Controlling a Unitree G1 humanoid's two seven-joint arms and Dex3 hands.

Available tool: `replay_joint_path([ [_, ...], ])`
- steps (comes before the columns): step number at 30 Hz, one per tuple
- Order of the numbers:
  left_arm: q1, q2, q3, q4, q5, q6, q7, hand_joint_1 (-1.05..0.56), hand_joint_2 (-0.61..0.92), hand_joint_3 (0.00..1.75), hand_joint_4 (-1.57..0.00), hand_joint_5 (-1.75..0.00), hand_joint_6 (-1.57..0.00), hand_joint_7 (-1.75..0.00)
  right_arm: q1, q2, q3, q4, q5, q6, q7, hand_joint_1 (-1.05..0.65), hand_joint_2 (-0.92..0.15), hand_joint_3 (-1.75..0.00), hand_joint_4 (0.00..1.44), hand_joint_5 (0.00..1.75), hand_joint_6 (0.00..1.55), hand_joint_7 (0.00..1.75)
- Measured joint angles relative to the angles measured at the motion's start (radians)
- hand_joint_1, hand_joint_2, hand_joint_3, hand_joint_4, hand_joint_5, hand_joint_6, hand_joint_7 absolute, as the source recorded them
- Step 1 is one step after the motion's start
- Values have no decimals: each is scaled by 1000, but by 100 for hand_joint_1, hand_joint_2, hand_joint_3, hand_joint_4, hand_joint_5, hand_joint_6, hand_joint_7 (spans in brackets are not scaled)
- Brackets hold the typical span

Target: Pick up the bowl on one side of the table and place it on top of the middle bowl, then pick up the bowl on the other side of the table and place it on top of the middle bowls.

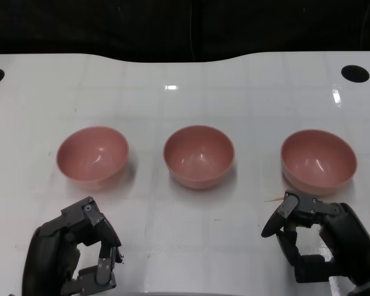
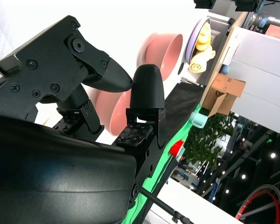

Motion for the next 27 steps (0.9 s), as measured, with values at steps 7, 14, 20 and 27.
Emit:
replay_joint_path([
  [7,0,0,0,0,-2,0,0,-9,34,146,-90,-174,-87,-147,0,0,0,0,0,0,0,-17,-44,-127,86,173,80,128],
  [14,0,0,0,0,-4,1,0,-9,35,145,-89,-175,-87,-146,0,0,0,0,0,0,0,-17,-44,-126,86,173,80,128],
  [20,0,0,0,0,-3,2,0,-10,34,146,-89,-175,-87,-148,0,0,0,0,0,0,0,-17,-44,-126,85,173,80,129],
  [27,0,0,1,-1,-3,4,0,-10,34,146,-89,-174,-86,-148,0,2,-2,0,-16,0,-25,-18,-61,-93,80,155,80,107],
])
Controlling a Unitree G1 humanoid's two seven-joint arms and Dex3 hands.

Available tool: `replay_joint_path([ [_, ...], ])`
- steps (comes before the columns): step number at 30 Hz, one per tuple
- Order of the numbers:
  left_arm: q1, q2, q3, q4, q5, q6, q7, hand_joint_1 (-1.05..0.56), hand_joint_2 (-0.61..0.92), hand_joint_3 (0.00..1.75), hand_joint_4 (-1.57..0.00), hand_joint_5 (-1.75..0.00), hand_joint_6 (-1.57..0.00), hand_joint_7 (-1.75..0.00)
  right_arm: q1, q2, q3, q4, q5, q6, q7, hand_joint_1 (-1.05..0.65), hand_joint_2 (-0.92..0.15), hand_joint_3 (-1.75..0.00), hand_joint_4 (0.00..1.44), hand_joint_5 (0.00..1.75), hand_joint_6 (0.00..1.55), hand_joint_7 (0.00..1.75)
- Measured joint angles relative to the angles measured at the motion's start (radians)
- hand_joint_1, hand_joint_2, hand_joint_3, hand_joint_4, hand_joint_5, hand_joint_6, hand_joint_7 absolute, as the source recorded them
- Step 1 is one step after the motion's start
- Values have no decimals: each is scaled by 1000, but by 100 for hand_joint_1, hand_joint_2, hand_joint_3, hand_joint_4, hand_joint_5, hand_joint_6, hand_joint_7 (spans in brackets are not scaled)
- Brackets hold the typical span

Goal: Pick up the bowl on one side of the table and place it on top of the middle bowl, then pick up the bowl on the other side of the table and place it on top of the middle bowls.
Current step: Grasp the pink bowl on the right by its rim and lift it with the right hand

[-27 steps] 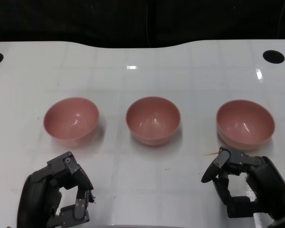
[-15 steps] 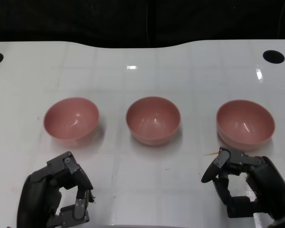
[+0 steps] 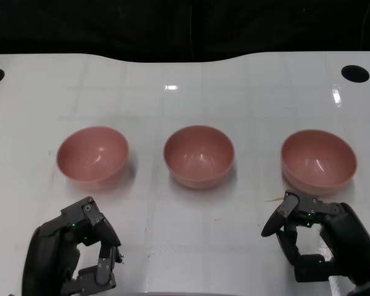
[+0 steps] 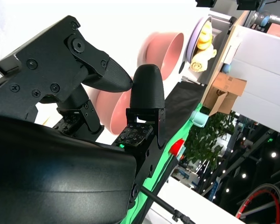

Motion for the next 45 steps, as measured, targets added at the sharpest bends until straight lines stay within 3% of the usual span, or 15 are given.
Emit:
replay_joint_path([
  [1,0,0,0,0,0,0,0,-10,34,146,-89,-174,-86,-148,0,2,-2,-1,-1,0,-7,-20,-69,-74,76,145,79,97],
  [4,0,0,0,0,0,0,0,-11,34,145,-89,-174,-86,-148,0,4,-5,-17,-2,6,-22,-22,-77,-50,68,125,75,71],
  [7,0,1,1,0,0,0,0,-11,34,146,-89,-175,-86,-148,-1,4,-6,-51,-6,52,-31,-25,-74,-46,64,118,73,50],
  [11,0,1,1,0,1,-1,0,-10,33,146,-89,-175,-86,-149,0,1,-7,-93,-3,110,-30,-26,-75,-42,55,101,67,37],
  [16,0,1,0,0,0,-1,0,-11,33,146,-89,-174,-87,-147,2,-12,-8,-154,-13,165,-26,-29,-86,-10,36,81,58,18],
  [27,0,0,1,1,-2,-12,-9,-10,36,143,-89,-175,-84,-151,-4,-77,-38,-263,-160,281,-69,-46,-89,0,30,59,46,2],
  [35,3,0,0,-18,-4,-10,-10,-11,35,142,-89,-175,-85,-149,-36,-172,-33,-389,-456,445,-101,-60,-91,0,5,60,26,0],
  [45,12,-1,-1,-19,-9,-6,-10,-9,35,144,-88,-175,-86,-148,-79,-226,39,-433,-755,656,-109,-65,-92,-1,4,57,26,2],
])
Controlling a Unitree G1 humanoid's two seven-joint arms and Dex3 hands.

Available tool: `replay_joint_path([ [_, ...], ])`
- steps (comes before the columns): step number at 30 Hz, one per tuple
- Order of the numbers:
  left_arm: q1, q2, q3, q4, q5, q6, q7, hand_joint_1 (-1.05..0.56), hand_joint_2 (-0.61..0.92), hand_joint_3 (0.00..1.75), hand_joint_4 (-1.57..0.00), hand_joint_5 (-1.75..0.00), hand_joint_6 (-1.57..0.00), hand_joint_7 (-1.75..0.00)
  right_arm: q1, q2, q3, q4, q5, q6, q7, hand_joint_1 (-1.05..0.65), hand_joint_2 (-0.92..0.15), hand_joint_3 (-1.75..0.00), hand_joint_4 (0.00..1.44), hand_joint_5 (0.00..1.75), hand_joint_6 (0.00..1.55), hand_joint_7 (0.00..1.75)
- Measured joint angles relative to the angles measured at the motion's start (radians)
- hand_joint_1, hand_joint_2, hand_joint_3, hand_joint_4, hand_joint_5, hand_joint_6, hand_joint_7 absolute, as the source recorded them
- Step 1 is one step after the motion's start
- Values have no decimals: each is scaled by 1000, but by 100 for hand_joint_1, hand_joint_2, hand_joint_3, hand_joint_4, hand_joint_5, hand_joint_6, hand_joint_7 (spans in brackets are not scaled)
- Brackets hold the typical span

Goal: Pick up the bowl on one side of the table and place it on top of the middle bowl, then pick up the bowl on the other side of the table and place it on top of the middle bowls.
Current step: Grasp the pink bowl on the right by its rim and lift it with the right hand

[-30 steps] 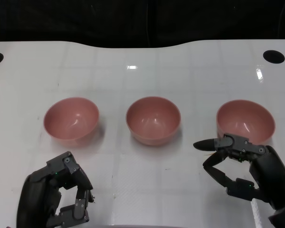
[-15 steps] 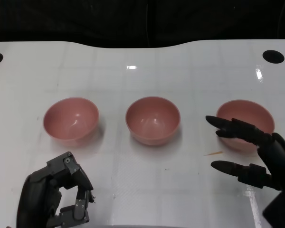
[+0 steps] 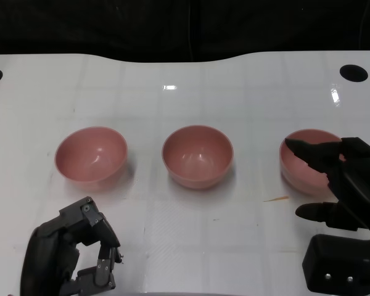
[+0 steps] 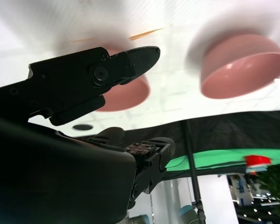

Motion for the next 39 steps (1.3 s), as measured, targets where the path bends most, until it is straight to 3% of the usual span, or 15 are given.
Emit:
replay_joint_path([
  [16,16,-7,-11,-20,-2,15,0,-10,39,140,-89,-175,-86,-148,-157,-16,133,191,-133,134,-28,-57,-91,0,12,53,31,2],
  [23,20,-9,-11,-27,-1,15,0,-12,42,133,-90,-175,-86,-148,-236,-16,208,346,-156,176,-34,-59,-92,-1,26,31,35,1],
  [29,24,-10,-11,-40,0,16,0,-12,47,124,-90,-175,-86,-147,-319,-14,262,506,-153,191,-60,-56,-92,-2,35,25,40,2],
  [32,26,-12,-12,-53,0,26,0,-11,48,123,-89,-174,-87,-147,-356,-8,284,589,-146,187,-78,-50,-92,-4,48,21,50,4],
  [34,27,-14,-12,-57,0,30,0,-11,48,123,-89,-174,-86,-147,-382,-7,304,651,-137,174,-102,-42,-92,-5,72,31,60,7],
  [35,28,-14,-13,-57,0,31,0,-11,48,124,-89,-174,-86,-147,-394,-7,311,682,-130,157,-121,-37,-92,-7,80,50,67,7],
  [36,28,-15,-13,-58,0,32,0,-11,48,125,-89,-174,-86,-148,-404,-7,315,709,-124,137,-145,-33,-92,-7,75,84,74,5],
  [39,28,-16,-13,-59,0,33,0,-11,47,127,-89,-174,-86,-148,-425,-6,322,761,-104,96,-198,-31,-92,-8,71,106,79,3],
])
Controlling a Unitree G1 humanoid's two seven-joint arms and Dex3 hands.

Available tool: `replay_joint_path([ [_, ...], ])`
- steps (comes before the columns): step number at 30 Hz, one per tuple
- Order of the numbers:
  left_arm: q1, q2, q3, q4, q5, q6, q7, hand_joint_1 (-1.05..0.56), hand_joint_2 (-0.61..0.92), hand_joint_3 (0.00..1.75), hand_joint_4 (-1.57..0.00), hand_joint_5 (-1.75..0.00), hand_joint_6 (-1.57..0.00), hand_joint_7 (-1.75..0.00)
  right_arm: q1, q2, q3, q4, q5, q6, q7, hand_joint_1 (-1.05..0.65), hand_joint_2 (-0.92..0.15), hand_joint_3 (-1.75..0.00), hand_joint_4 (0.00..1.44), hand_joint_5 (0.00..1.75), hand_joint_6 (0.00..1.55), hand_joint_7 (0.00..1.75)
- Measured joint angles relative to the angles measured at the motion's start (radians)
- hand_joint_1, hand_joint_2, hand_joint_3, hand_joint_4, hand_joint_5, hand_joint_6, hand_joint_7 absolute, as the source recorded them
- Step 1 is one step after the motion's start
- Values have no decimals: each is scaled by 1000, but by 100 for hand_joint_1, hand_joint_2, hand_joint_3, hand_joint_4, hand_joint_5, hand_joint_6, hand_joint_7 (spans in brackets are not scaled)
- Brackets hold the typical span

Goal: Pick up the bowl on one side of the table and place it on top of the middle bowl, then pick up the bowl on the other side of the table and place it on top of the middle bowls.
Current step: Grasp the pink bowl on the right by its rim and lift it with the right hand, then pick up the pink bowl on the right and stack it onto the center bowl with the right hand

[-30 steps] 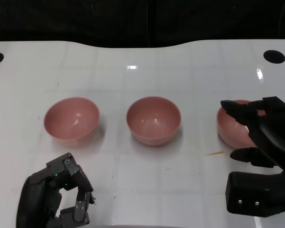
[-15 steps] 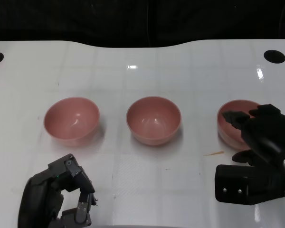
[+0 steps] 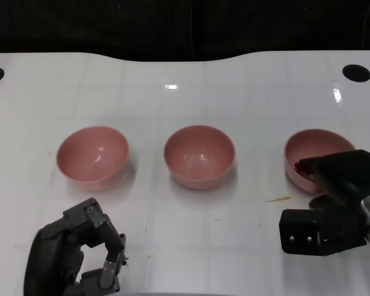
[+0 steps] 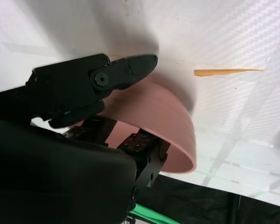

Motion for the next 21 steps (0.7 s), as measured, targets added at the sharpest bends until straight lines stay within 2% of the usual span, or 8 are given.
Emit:
replay_joint_path([
  [1,0,-1,0,0,2,0,0,-11,46,129,-89,-174,-86,-148,-6,0,1,21,7,-22,-31,-25,-89,-4,79,147,99,34],
  [2,0,-1,0,-1,4,0,1,-11,44,132,-89,-174,-86,-148,-11,0,1,47,16,-58,-81,-22,-89,-5,82,160,86,98],
  [3,0,-3,0,-1,8,0,2,-11,42,136,-89,-174,-86,-148,-15,-1,1,74,23,-101,-141,-20,-91,-7,84,169,74,143],
  [4,0,-5,0,-1,10,1,3,-11,41,138,-89,-174,-86,-148,-19,-1,1,98,31,-141,-197,-20,-91,-8,85,172,69,159],
  [8,0,-11,0,-3,19,6,11,-11,39,141,-89,-174,-86,-149,-53,-2,1,153,46,-221,-319,-18,-91,-20,88,174,66,174],
  [10,0,-11,0,-5,21,7,12,-11,39,141,-89,-174,-86,-148,-76,-2,1,172,49,-241,-358,-18,-68,-64,90,175,68,174],
  [13,0,-11,0,-5,20,8,11,-11,38,141,-89,-174,-86,-148,-96,-4,0,170,54,-277,-404,-20,-51,-97,91,175,71,175],
  [21,1,-11,1,-6,21,16,12,-11,38,142,-88,-174,-86,-149,-95,-12,-3,52,70,-328,-406,-17,-43,-119,92,175,74,175],
])
